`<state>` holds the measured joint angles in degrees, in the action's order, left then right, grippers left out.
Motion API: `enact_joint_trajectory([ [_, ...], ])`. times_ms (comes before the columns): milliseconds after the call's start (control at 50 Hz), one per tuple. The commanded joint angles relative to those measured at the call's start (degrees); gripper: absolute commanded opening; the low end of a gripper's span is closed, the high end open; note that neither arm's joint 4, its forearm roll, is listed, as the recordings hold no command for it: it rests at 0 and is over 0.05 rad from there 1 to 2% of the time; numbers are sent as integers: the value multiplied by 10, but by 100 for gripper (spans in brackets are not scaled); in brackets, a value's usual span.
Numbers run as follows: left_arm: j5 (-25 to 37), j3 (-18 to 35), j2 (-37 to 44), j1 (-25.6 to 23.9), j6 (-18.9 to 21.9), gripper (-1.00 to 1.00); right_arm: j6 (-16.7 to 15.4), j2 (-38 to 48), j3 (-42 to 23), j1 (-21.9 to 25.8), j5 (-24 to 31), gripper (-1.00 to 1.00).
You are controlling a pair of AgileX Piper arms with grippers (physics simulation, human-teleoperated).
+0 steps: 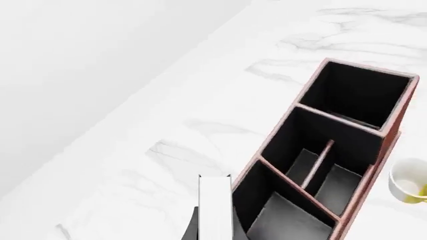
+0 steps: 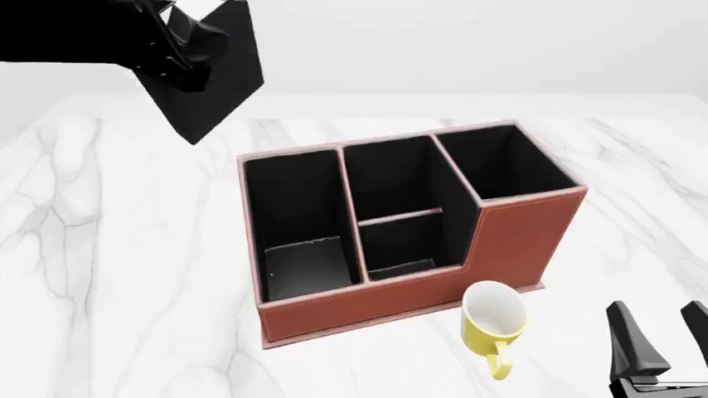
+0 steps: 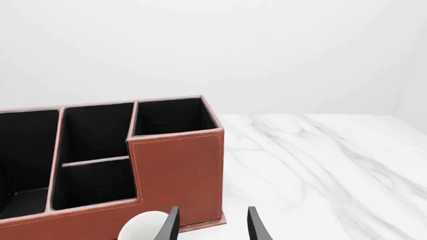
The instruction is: Pick up the book and place it in the back compartment of the caddy.
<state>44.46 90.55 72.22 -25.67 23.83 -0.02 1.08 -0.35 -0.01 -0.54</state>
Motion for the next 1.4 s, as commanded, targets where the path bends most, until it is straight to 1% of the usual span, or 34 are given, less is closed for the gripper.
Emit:
enact_joint_trajectory([
  [20,-7,62,76,-66,26,-100,0,0,0,0,0,100],
  [40,-8,72,89,-77,20,-100,0,0,0,0,0,100],
  [80,-13,73,95,-82,23,-100,0,0,0,0,0,100],
  [100,-15,78,106,-90,17,-100,0,0,0,0,0,100],
  [180,-41,63,126,-113,15,-100,0,0,0,0,0,100],
  [200,-47,59,132,-125,7,-100,0,0,0,0,0,100],
  [240,-51,56,135,-128,6,-100,0,0,0,0,0,100],
  [260,-62,44,141,-142,12,-100,0,0,0,0,0,100],
  [300,-60,38,147,-146,16,-100,0,0,0,0,0,100],
  [320,-68,21,149,-146,38,-100,0,0,0,0,0,100],
  [340,-73,31,155,-141,15,-100,0,0,0,0,0,100],
  [360,-74,28,157,-147,12,-100,0,0,0,0,0,100],
  [380,-79,18,157,-153,18,-100,0,0,0,0,0,100],
  [420,-88,6,159,-161,10,-100,0,0,0,0,0,100],
  [440,-92,-2,160,-160,17,-100,0,0,0,0,0,100],
  [460,-96,-17,159,-171,26,-100,0,0,0,0,0,100],
  [480,-97,-22,156,-179,19,-100,0,0,0,0,0,100],
  [540,-105,-33,153,-185,21,-100,0,0,0,0,0,100],
  [580,-113,-44,142,-204,17,-100,0,0,0,0,0,100],
  [620,-110,-58,127,-236,17,-100,0,0,0,0,0,100],
  [660,-106,-55,115,-256,5,-100,0,0,0,0,0,100],
  [700,-97,-44,118,-254,5,-100,0,0,0,0,0,100],
  [720,-74,-22,113,-273,-29,-100,0,0,0,0,0,100],
  [740,-70,-12,117,-267,-26,-100,0,0,0,0,0,100],
  [780,-58,10,114,-275,-46,-100,0,0,0,0,0,100],
  [800,-46,24,128,-289,-63,-100,0,0,0,0,0,100],
  [840,-47,16,127,-298,-71,-100,0,0,0,0,0,100],
  [1000,-74,-7,136,-295,-74,-100,0,0,0,0,0,100],
  [1060,-79,-12,140,-296,-69,-100,0,0,0,0,0,100],
  [1100,-78,-12,141,-298,-74,-100,0,0,0,0,0,100],
  [1120,-79,-13,144,-295,-68,-100,0,0,0,0,0,100],
  [1240,-84,-18,152,-292,-69,-100,0,0,0,0,0,100],
  [1320,-97,-26,161,-282,-59,-100,0,0,0,0,0,100],
  [1400,-106,-35,159,-283,-53,-100,0,0,0,0,0,100],
])
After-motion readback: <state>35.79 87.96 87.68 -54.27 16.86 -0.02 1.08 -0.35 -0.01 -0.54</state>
